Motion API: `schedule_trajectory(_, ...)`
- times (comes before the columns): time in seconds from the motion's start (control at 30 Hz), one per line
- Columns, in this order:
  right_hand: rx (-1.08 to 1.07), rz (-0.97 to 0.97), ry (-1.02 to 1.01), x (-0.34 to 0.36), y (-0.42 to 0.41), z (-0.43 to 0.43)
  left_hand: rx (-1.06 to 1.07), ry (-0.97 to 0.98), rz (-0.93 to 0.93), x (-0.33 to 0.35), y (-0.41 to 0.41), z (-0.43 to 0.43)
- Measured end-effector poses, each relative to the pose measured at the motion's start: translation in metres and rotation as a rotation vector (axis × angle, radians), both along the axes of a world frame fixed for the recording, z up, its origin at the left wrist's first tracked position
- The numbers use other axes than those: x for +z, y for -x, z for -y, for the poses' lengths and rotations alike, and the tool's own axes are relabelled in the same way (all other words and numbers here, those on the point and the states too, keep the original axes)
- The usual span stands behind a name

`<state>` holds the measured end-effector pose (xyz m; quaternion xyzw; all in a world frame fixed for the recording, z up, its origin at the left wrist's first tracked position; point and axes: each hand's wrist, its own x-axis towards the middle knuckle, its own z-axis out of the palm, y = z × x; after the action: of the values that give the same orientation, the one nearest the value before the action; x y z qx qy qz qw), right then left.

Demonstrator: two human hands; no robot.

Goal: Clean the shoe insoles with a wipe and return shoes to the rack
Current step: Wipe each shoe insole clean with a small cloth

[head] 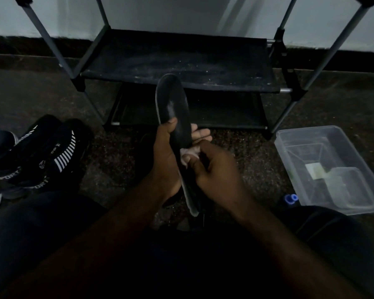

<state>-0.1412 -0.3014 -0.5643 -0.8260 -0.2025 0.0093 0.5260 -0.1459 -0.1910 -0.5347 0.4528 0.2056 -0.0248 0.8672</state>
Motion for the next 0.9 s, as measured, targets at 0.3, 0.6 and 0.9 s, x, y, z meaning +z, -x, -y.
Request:
schedule_trajectory(0.3, 0.112, -0.009, -0.054, 0.006, 0.012, -0.003, 0.037, 0.020, 0.012, -0.001, -0.001, -0.005)
schedule_trajectory(0.6, -0.116, -0.008, 0.008, 0.001, -0.011, 0.008, -0.054, -0.044, 0.017, -0.004, 0.005, 0.010)
schedule_trajectory(0.9, -0.064, -0.016, -0.026, 0.001, -0.005, 0.005, -0.029, -0.026, -0.032, -0.007, 0.003, 0.007)
